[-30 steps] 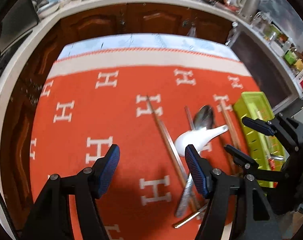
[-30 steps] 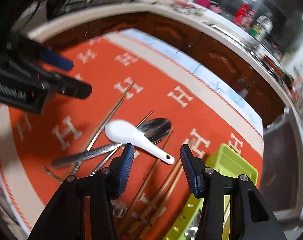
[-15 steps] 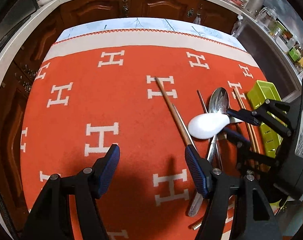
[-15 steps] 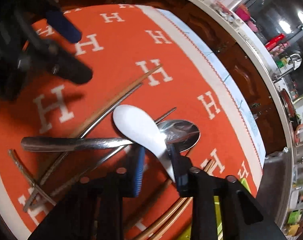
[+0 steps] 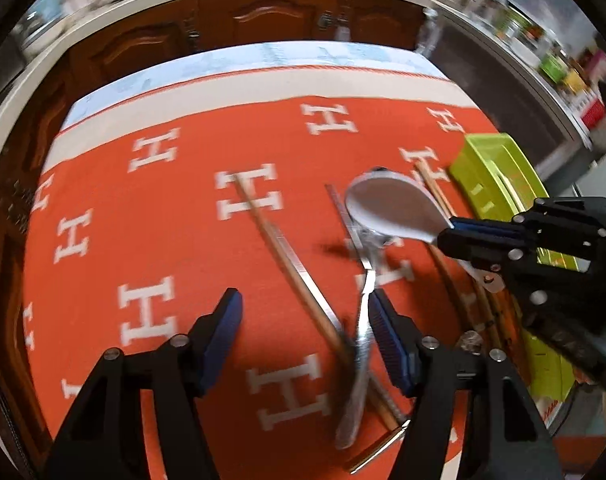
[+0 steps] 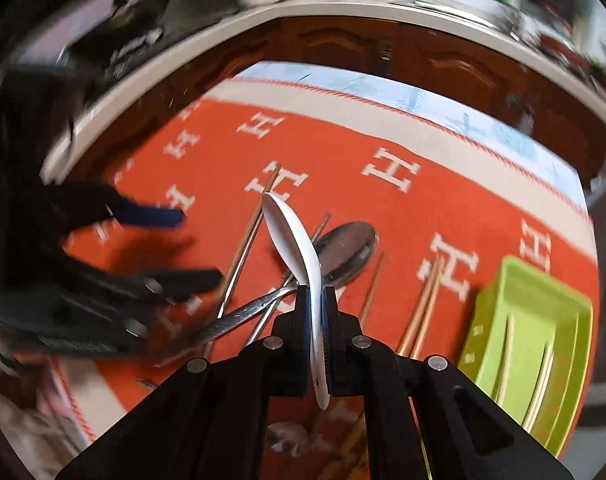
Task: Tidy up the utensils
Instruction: 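Grasp the white ceramic spoon with the right tool while the left tool grasps a steel spoon, then carry both spoons into the lime-green tray and release them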
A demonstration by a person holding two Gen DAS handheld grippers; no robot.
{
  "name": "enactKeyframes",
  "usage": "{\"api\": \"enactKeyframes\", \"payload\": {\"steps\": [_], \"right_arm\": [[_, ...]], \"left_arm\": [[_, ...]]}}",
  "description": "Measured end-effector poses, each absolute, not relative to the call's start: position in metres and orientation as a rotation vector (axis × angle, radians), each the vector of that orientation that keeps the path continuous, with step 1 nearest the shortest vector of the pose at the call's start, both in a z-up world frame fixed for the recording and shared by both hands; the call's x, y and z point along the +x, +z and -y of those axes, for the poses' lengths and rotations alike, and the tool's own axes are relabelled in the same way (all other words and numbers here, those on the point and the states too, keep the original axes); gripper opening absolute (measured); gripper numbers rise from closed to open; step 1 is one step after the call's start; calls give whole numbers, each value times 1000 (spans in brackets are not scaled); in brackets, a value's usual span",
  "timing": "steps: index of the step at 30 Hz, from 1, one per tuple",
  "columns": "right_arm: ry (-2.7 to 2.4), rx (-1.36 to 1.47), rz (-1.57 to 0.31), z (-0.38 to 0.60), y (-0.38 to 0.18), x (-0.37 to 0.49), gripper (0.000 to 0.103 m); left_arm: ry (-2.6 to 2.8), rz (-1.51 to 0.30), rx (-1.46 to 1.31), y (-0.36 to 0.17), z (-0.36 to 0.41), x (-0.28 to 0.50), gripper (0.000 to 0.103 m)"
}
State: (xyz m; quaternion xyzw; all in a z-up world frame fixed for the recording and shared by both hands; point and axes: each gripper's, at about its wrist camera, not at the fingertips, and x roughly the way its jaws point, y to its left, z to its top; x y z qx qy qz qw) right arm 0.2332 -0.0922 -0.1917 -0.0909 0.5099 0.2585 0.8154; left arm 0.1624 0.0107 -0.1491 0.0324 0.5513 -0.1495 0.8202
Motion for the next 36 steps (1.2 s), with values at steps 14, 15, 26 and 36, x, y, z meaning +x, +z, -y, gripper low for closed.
{"api": "enactKeyframes", "payload": {"steps": [14,15,26,36], "right_arm": [[413,156,-1115,170,-191,178,5],[409,165,-1113,172,-191,175,5],[422,293,-1054,190,-172,152,5],[402,368,-1034,211,-160,128,5]], "left_arm": [[-475,-1270,168,-176,38,169,17],[-475,-1270,182,-176,40,167,16],[-370,-1276,58,-160,22,145,7],[-389,-1230,1,-129,18,117,7]]}}
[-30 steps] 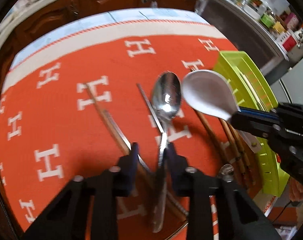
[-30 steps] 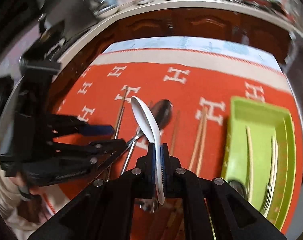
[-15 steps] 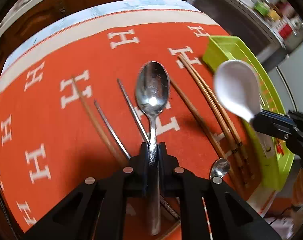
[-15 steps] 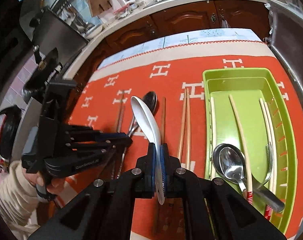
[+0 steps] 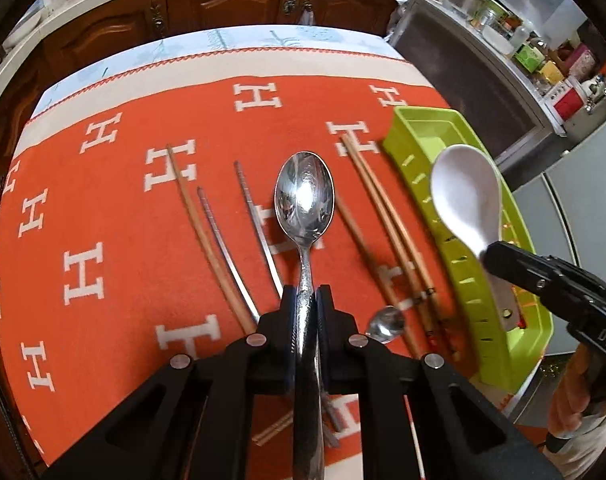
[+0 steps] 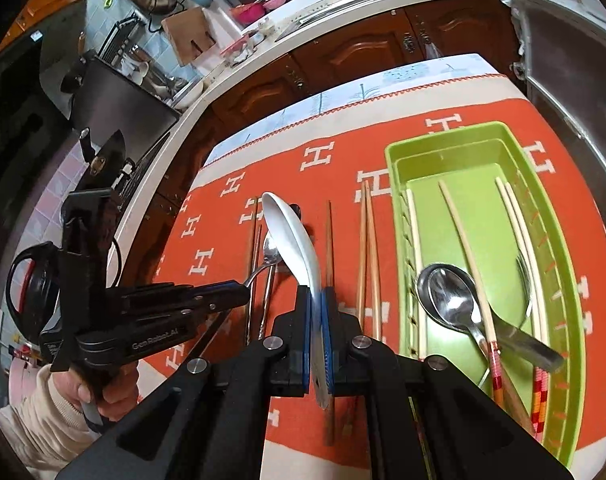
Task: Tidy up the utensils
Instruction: 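Carry both spoons into the lime-green tray and release them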
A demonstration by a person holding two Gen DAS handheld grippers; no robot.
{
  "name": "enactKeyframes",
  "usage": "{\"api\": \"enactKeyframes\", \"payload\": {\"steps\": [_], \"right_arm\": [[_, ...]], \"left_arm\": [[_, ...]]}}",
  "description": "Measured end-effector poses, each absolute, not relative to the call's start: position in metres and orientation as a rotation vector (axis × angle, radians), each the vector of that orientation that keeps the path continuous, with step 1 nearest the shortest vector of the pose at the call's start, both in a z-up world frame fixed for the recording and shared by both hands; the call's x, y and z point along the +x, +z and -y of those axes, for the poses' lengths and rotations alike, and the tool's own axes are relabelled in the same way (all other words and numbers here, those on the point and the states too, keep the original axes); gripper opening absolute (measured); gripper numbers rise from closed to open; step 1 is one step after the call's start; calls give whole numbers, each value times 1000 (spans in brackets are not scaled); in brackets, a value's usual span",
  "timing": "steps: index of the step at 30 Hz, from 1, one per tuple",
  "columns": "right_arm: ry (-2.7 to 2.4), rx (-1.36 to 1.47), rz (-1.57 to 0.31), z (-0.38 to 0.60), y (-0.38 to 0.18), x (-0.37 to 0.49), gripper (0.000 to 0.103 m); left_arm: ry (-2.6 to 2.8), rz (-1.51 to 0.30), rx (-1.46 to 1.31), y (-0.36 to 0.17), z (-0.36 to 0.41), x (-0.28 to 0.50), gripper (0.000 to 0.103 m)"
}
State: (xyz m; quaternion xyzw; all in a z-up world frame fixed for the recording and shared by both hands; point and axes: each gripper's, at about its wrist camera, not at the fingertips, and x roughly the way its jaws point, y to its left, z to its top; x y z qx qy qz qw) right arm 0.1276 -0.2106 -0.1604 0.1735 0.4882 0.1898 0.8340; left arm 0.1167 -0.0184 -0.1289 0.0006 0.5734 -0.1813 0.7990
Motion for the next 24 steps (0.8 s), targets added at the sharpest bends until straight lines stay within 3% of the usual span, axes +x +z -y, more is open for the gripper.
{"api": "enactKeyframes", "payload": {"steps": [9,24], "right_arm": [[374,396,-1025,232,-156,107,5],[237,462,-983,293,-146,81,5]], "left_arm": [[-397,-1253,1,-138,46,115,7],[-498,-1183,-71,-92,87,119,5]]}}
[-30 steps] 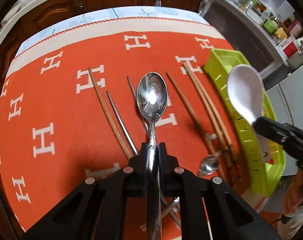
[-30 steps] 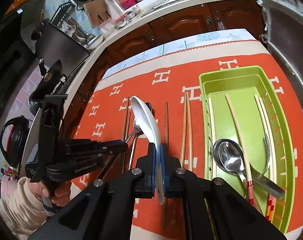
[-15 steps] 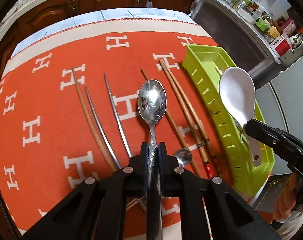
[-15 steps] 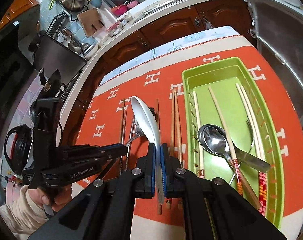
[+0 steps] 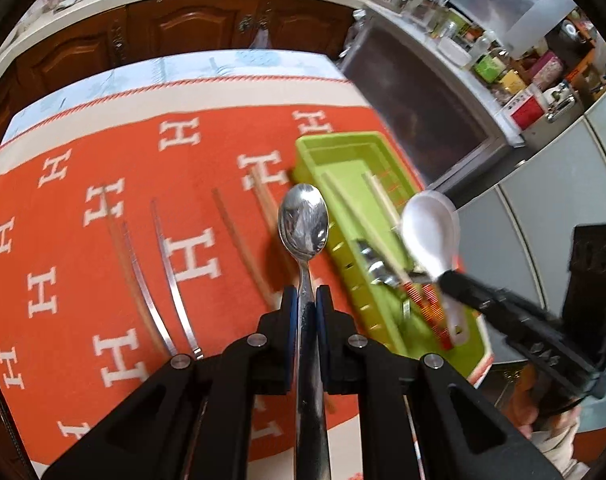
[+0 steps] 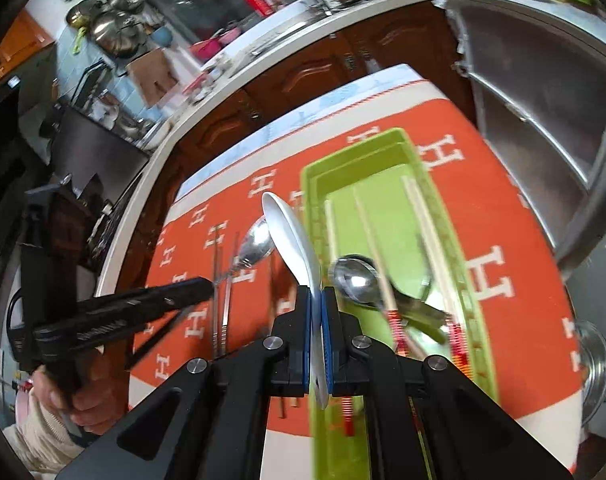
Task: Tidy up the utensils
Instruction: 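Carry both spoons into the lime-green tray and release them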
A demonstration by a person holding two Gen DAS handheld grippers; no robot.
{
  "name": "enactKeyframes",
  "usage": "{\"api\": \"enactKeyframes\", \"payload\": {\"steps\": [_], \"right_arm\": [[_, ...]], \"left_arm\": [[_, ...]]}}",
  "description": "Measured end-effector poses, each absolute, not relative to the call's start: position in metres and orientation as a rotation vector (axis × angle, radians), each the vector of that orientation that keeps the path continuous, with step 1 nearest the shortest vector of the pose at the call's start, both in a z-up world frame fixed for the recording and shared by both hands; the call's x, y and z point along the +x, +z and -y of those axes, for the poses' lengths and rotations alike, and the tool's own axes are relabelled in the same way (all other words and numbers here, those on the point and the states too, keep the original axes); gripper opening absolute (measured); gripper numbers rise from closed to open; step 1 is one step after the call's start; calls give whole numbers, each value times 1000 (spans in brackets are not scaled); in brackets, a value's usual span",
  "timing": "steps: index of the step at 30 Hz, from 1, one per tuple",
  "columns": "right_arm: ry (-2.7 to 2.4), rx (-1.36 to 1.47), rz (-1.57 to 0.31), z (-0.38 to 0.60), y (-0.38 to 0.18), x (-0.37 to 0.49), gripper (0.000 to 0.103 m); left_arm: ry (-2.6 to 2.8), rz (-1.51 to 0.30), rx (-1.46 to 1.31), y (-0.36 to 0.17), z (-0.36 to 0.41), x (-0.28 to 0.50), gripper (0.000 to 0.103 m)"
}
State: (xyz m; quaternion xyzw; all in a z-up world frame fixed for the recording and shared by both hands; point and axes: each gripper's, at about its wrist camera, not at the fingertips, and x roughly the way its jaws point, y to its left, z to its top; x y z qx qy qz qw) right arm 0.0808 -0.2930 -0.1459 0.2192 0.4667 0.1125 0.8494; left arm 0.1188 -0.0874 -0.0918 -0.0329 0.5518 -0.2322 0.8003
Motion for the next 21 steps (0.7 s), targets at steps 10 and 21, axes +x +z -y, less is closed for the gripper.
{"api": "enactKeyframes", "payload": {"steps": [10,21], "right_arm": [[83,399,-1076,315,-178,83,5],[50,378,-1073,321,-171,85,21]], "left_arm": [[-556,-1175,-34,-87,164,126,0],[-566,-1186,23,-100,159,131,23]]}}
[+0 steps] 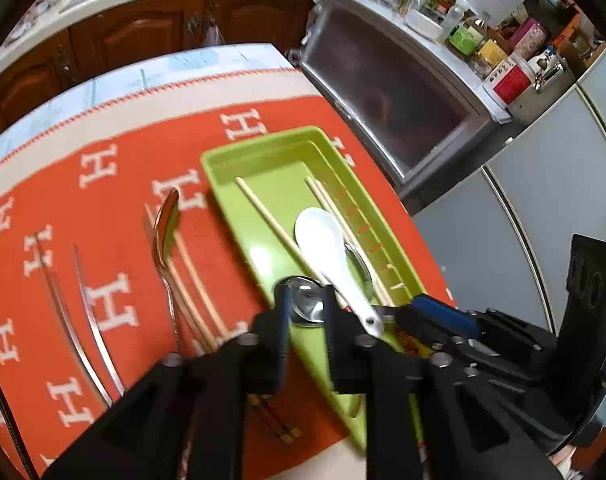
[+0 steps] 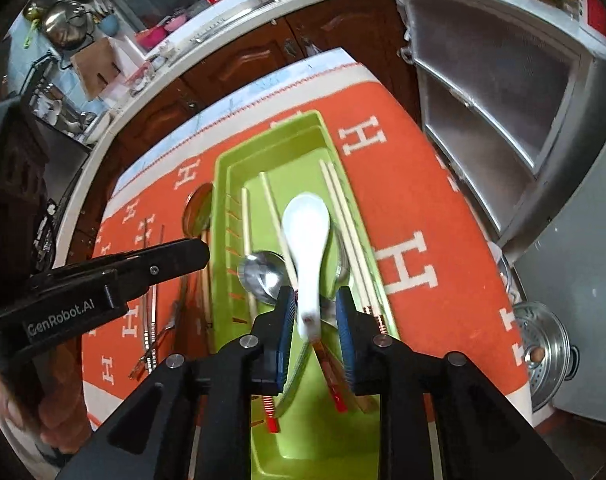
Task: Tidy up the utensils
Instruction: 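Carry both spoons into the lime-green tray and release them, then withdraw both tools from the tray back over the utensils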
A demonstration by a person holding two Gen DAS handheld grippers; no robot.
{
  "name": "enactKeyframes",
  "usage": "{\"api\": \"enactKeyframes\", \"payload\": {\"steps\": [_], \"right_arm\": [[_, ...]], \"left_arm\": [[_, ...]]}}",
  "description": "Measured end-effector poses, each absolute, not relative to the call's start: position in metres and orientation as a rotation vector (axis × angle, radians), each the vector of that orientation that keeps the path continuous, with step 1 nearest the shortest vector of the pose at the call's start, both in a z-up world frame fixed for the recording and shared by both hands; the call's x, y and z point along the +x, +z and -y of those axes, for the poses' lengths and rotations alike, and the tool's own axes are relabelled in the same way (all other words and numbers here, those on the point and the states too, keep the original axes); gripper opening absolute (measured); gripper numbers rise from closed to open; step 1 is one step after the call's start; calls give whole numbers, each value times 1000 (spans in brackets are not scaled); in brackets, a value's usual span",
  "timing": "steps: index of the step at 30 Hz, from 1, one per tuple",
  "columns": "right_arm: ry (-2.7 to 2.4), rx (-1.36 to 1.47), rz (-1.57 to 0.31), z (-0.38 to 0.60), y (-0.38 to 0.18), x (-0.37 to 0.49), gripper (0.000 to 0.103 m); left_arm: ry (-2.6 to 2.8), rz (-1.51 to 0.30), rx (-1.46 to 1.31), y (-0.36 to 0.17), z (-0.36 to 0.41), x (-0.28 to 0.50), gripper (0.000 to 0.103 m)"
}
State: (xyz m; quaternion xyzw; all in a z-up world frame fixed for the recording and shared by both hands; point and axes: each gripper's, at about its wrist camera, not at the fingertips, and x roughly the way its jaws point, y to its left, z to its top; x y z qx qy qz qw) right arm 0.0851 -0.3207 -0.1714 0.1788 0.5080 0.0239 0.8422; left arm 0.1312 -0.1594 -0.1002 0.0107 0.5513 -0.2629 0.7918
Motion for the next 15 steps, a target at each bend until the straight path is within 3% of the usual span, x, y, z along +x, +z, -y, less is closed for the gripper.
{"api": "enactKeyframes", "payload": {"steps": [6,15], "right_arm": [[129,350,-1032,302,-152,80,21],[241,353,-1012,268,-140,79,21]], "left_arm": [[-489,-1141,78,-94,121,139,44],[-360,-1179,39,-110,55,139,44]]}}
